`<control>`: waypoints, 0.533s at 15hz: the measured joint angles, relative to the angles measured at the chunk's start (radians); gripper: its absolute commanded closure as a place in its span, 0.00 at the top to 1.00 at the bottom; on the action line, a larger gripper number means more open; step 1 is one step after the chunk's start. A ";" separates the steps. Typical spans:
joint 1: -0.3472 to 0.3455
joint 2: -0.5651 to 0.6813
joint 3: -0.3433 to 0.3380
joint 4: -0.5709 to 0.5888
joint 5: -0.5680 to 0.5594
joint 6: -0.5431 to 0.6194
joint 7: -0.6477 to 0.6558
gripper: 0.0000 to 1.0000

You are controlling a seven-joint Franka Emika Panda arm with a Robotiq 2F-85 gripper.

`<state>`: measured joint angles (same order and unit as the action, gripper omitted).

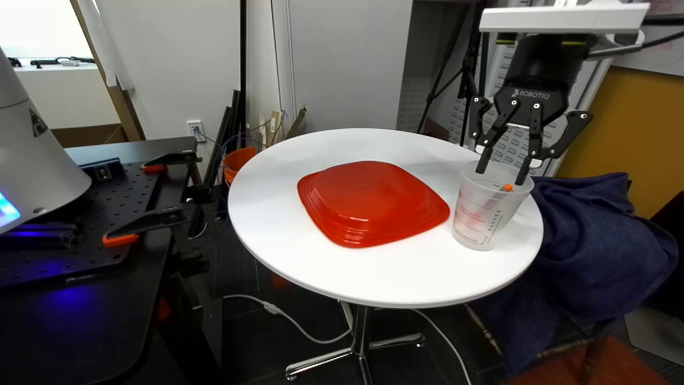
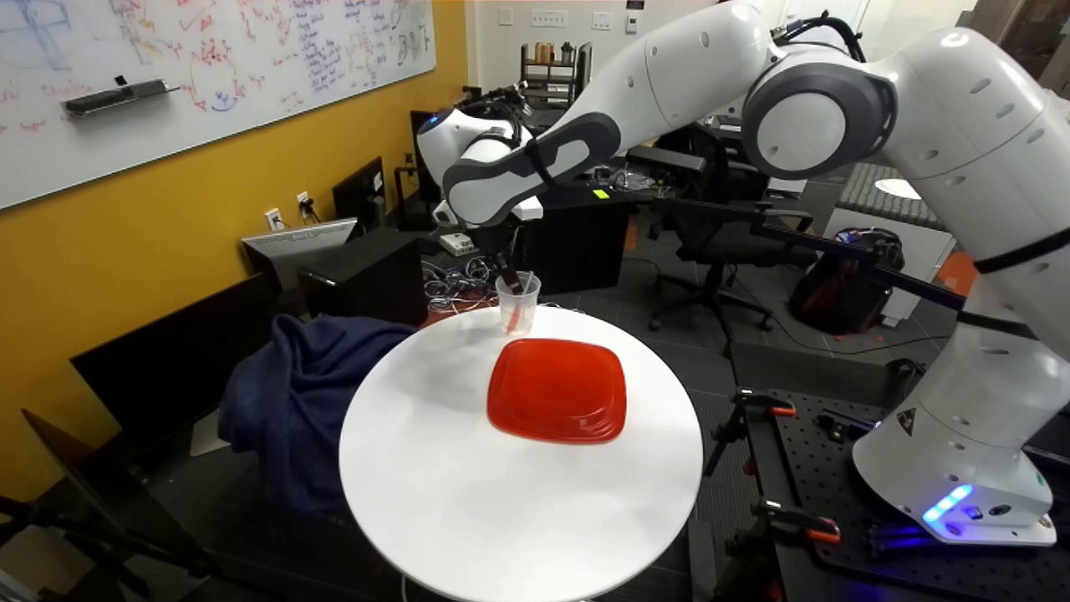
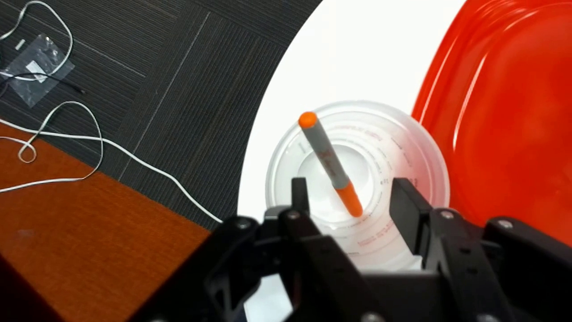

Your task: Remove the orange marker from the clear cup

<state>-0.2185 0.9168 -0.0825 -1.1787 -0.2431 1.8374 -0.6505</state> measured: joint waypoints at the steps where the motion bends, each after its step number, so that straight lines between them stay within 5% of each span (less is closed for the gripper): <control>1: 0.000 0.004 0.000 0.007 0.000 -0.007 0.000 0.51; 8: -0.002 0.040 0.001 0.059 0.000 -0.053 -0.002 0.51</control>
<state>-0.2205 0.9567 -0.0817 -1.1202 -0.2426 1.7842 -0.6522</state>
